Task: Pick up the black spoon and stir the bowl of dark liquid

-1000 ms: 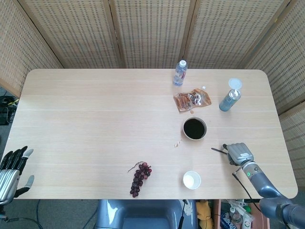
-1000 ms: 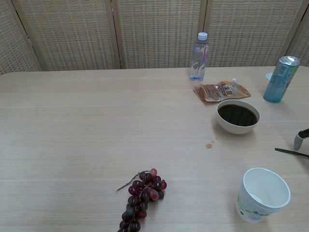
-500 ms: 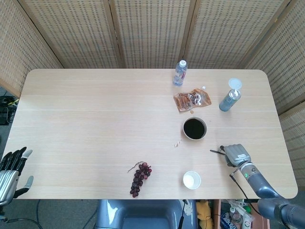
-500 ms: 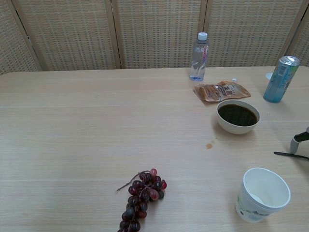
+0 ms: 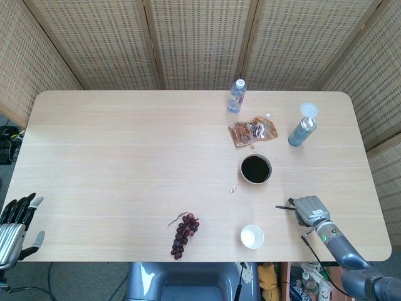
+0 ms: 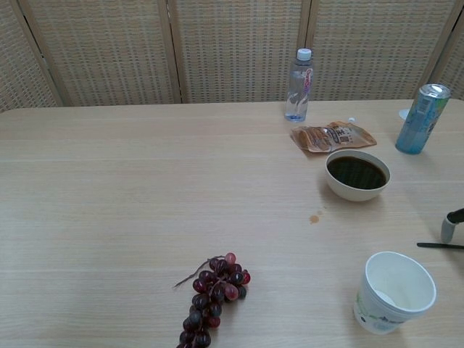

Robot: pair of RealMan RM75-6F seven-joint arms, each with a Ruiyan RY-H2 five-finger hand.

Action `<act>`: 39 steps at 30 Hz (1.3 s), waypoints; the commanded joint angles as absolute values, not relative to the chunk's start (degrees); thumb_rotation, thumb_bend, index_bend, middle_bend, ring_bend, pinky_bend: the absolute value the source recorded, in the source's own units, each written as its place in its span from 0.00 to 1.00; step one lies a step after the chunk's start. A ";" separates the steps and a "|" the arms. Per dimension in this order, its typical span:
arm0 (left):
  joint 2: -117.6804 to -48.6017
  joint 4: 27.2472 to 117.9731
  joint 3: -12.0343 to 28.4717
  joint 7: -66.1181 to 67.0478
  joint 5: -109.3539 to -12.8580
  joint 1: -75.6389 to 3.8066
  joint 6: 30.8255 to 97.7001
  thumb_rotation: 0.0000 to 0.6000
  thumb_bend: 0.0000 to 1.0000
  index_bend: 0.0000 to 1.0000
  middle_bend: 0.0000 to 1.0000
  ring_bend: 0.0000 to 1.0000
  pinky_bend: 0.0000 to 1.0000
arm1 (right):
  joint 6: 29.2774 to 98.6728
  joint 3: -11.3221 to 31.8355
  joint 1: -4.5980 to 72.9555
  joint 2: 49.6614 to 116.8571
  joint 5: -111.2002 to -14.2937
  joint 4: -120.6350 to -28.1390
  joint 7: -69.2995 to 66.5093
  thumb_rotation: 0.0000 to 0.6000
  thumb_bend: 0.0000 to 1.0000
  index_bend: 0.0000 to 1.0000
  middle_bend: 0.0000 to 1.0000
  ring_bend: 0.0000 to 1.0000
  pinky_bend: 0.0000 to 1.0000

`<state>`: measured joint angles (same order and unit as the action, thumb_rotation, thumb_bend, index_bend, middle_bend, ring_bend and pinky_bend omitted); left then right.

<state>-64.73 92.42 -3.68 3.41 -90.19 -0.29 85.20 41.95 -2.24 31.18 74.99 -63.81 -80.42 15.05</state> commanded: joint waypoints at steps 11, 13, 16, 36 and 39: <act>-64.66 92.47 -3.56 3.14 -90.29 -0.42 85.18 1.00 0.44 0.00 0.00 0.00 0.00 | 52.31 -0.97 28.39 73.78 -66.09 -84.62 18.41 1.00 0.41 0.42 0.76 0.86 1.00; -64.68 92.36 -3.61 2.93 -90.31 -0.38 85.20 1.00 0.44 0.00 0.00 0.00 0.00 | 54.85 -0.75 27.79 74.57 -66.62 -84.22 20.13 1.00 0.35 0.45 0.73 0.83 1.00; -64.79 91.99 -3.63 2.52 -90.26 -0.32 85.21 1.00 0.44 0.00 0.00 0.00 0.00 | 59.87 -0.76 26.97 76.38 -67.93 -82.85 26.26 1.00 0.35 0.48 0.77 0.84 1.00; -64.94 88.70 -2.94 -0.07 -89.77 -0.35 85.67 1.00 0.44 0.00 0.00 0.00 0.00 | 58.04 1.20 27.98 82.84 -67.13 -78.72 28.53 1.00 0.45 0.57 0.94 1.00 1.00; -64.86 88.48 -2.83 -0.28 -89.80 -0.45 85.68 1.00 0.44 0.00 0.00 0.00 0.00 | 57.73 1.33 28.10 83.82 -66.76 -77.82 29.02 1.00 0.48 0.57 0.94 1.00 1.00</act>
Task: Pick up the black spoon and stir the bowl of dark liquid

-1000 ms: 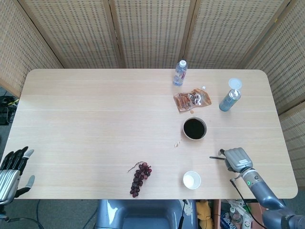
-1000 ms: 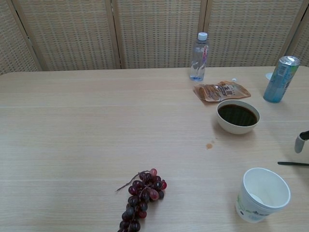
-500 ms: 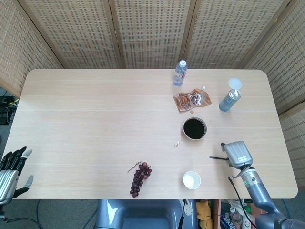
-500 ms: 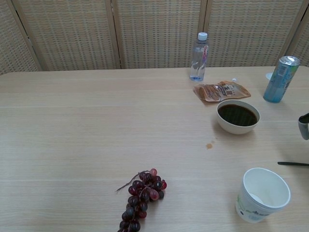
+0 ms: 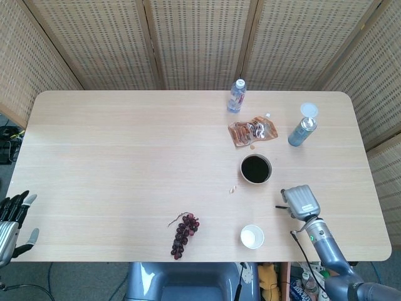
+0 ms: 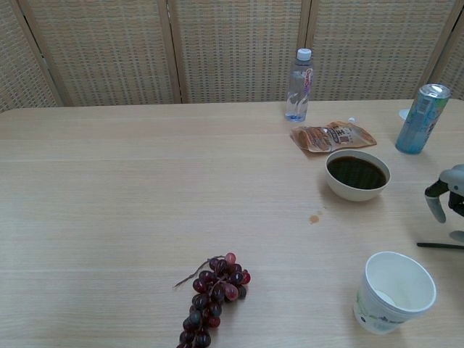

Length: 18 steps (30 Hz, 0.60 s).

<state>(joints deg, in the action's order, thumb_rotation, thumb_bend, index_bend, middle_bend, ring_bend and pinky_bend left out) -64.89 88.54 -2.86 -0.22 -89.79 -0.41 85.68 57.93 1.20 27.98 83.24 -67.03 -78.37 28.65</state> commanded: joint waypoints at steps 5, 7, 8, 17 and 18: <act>-64.95 88.08 -2.81 -0.68 -89.74 -0.63 85.33 1.00 0.44 0.00 0.00 0.00 0.00 | 57.66 1.43 28.29 85.22 -66.33 -76.66 30.69 1.00 0.48 0.57 0.95 1.00 1.00; -64.98 87.99 -2.85 -0.77 -89.75 -0.70 85.17 1.00 0.44 0.00 0.00 0.00 0.00 | 57.49 1.50 28.35 85.44 -65.99 -76.68 31.15 1.00 0.48 0.57 0.95 1.00 1.00; -65.01 87.93 -2.89 -0.82 -89.76 -0.72 85.09 1.00 0.44 0.00 0.00 0.00 0.00 | 57.41 1.54 28.38 85.56 -65.79 -76.72 31.42 1.00 0.48 0.57 0.95 1.00 1.00; -64.93 87.50 -2.94 -1.68 -89.81 -1.04 84.60 1.00 0.44 0.00 0.00 0.00 0.00 | 56.50 1.77 28.61 87.20 -63.90 -76.62 33.05 1.00 0.48 0.57 0.95 1.00 1.00; -64.92 87.50 -2.93 -1.73 -89.81 -1.06 84.59 1.00 0.44 0.00 0.00 0.00 0.00 | 56.45 1.81 28.64 87.32 -63.79 -76.58 33.09 1.00 0.48 0.57 0.95 1.00 1.00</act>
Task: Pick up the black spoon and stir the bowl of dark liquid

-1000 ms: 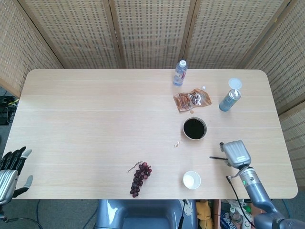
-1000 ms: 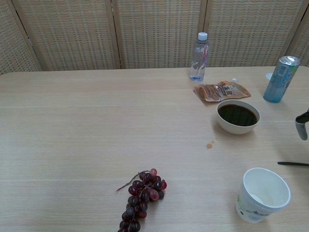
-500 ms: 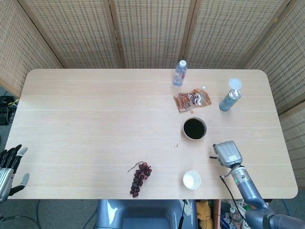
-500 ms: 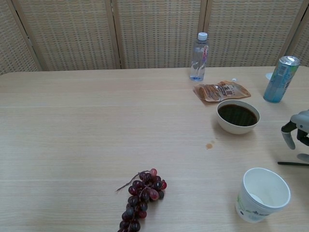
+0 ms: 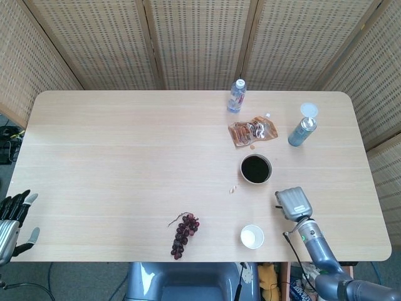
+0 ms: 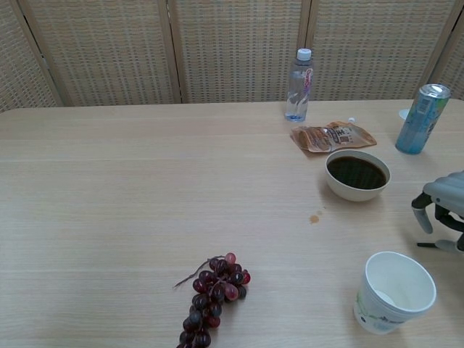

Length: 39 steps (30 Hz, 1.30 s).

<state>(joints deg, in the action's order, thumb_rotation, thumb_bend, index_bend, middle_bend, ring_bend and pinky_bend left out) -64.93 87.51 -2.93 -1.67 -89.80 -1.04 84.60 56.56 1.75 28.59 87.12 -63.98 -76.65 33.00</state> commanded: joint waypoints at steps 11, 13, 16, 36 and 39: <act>-65.08 87.24 -3.03 -1.89 -89.75 -1.06 84.47 1.00 0.44 0.00 0.00 0.00 0.00 | 55.44 1.98 28.93 89.16 -61.98 -74.86 34.12 1.00 0.48 0.57 0.95 1.00 1.00; -65.08 87.19 -3.04 -1.98 -89.75 -1.05 84.50 1.00 0.44 0.00 0.00 0.00 0.00 | 55.30 1.99 28.95 89.63 -61.82 -74.34 34.06 1.00 0.48 0.57 0.95 1.00 1.00; -65.08 87.10 -3.04 -2.02 -89.73 -1.04 84.52 1.00 0.44 0.00 0.00 0.00 0.00 | 55.08 2.01 28.99 90.23 -61.64 -73.54 33.91 1.00 0.48 0.57 0.95 1.00 1.00; -65.07 87.40 -2.98 -1.59 -89.62 -1.25 84.28 1.00 0.44 0.00 0.00 0.00 0.00 | 53.62 2.13 29.28 92.24 -61.32 -69.14 32.77 1.00 0.48 0.57 0.95 1.00 1.00; -65.10 87.40 -3.01 -1.59 -89.59 -1.26 84.20 1.00 0.44 0.00 0.00 0.00 0.00 | 53.38 2.06 29.28 92.28 -61.26 -68.86 32.77 1.00 0.48 0.57 0.95 1.00 1.00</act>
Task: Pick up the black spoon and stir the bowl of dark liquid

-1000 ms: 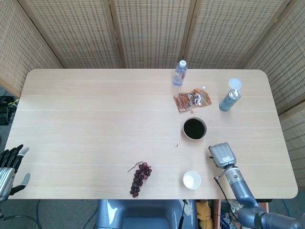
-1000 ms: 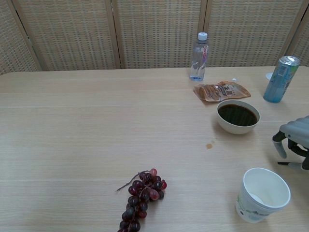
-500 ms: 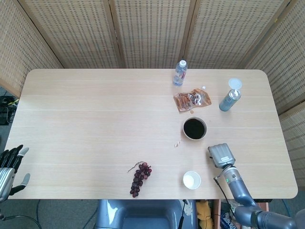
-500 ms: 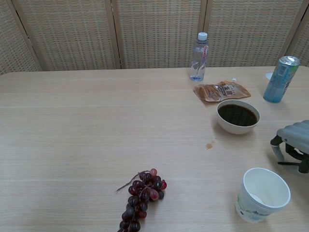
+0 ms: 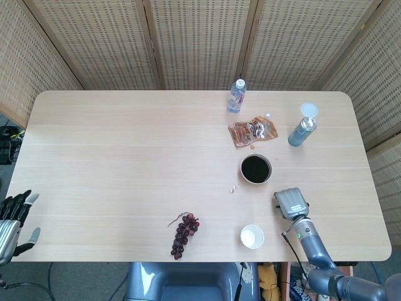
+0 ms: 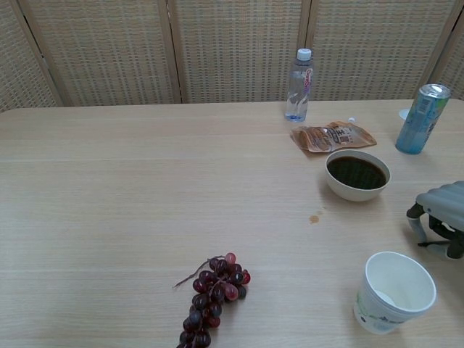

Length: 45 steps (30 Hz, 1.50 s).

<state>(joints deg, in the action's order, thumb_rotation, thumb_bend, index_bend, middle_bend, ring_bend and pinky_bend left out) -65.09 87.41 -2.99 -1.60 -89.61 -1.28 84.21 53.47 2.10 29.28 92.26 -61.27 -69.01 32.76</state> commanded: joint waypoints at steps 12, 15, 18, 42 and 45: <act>-65.23 87.22 -3.08 -1.71 -89.47 -1.24 84.10 1.00 0.44 0.00 0.00 0.00 0.00 | 52.44 1.83 29.26 92.35 -60.91 -68.27 32.77 1.00 0.51 0.62 0.95 1.00 1.00; -65.20 87.25 -3.08 -1.70 -89.41 -1.16 84.20 1.00 0.44 0.00 0.00 0.00 0.00 | 51.99 1.85 29.31 92.43 -60.77 -67.78 32.50 1.00 0.59 0.66 0.96 1.00 1.00; -65.19 87.25 -3.16 -1.61 -89.33 -0.99 84.33 1.00 0.44 0.00 0.00 0.00 0.00 | 51.62 1.84 29.08 92.44 -60.89 -66.99 31.28 1.00 0.66 0.69 0.97 1.00 1.00; -65.21 87.75 -2.95 -1.24 -89.66 -1.15 84.67 1.00 0.44 0.00 0.00 0.00 0.00 | 53.04 4.18 28.40 84.33 -65.13 -76.92 20.86 1.00 0.84 0.79 0.98 1.00 1.00; -65.14 87.85 -2.92 -1.15 -89.66 -1.14 84.75 1.00 0.44 0.00 0.00 0.00 0.00 | 52.00 5.28 28.68 81.73 -65.18 -80.76 17.27 1.00 0.85 0.80 0.98 1.00 1.00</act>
